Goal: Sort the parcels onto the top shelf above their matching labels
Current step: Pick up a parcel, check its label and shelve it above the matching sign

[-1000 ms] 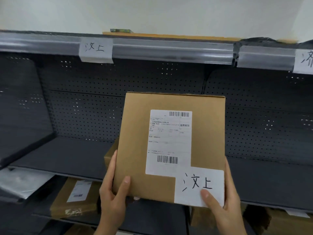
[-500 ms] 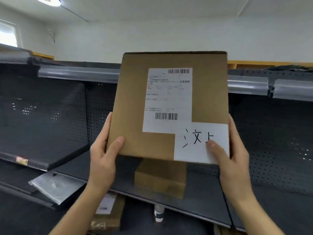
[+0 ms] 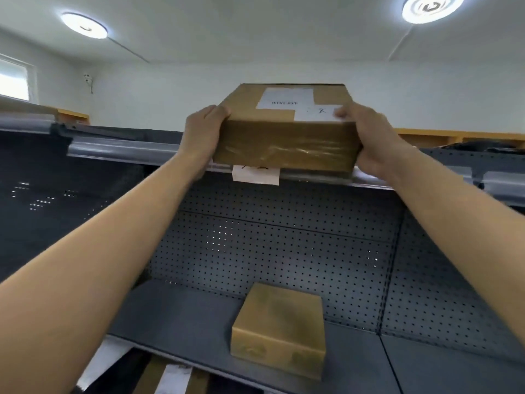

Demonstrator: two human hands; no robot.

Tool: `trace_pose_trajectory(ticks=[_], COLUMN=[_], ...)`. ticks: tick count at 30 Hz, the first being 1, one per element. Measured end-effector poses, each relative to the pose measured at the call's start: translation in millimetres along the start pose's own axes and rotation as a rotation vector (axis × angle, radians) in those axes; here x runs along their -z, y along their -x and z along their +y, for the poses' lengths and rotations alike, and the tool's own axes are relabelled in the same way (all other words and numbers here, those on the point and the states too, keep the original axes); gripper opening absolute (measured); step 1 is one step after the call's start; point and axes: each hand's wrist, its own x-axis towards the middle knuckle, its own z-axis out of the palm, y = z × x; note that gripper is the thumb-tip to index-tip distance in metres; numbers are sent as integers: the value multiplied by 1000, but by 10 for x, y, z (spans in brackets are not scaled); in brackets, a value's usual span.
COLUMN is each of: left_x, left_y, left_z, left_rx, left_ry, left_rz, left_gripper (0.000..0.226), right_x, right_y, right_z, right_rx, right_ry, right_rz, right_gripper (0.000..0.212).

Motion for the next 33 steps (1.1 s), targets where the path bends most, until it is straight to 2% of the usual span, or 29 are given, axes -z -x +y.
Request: trace_pose_trajectory(ticks=[3, 8, 12, 17, 22, 26, 30, 33], left_x=[-29, -81, -69, -90, -86, -102, -137, -151], left_y=[-327, -658, -873, -1055, -1234, -1328, -1398, -1424], left_z=[-58, -205, -263, -351, -531, -624, -669, -689], left_rx=[80, 165, 197, 268, 273, 279, 275, 263], left_ry=[-12, 20, 41, -18, -90, -148, -170, -213], left_rz=[62, 103, 54, -54, -103, -141, -160, -144], left_gripper=[23, 28, 29, 47, 35, 39, 47, 59], right_x=[-109, -258, -332, -356, -361, -308, -242, -282], right_y=[-303, -690, -918, -1191, -1371, -1475, -1527, -1510], right_z=[-76, -42, 1, 119, 208, 319, 376, 361], right_rx=[-4, -34, -73, -156, -183, -188, -184, -154], right_ry=[47, 76, 116, 160, 229, 298, 419, 479], right_rz=[-13, 44, 76, 109, 70, 48, 54, 55], right_gripper=[24, 34, 50, 32, 26, 43, 96, 104])
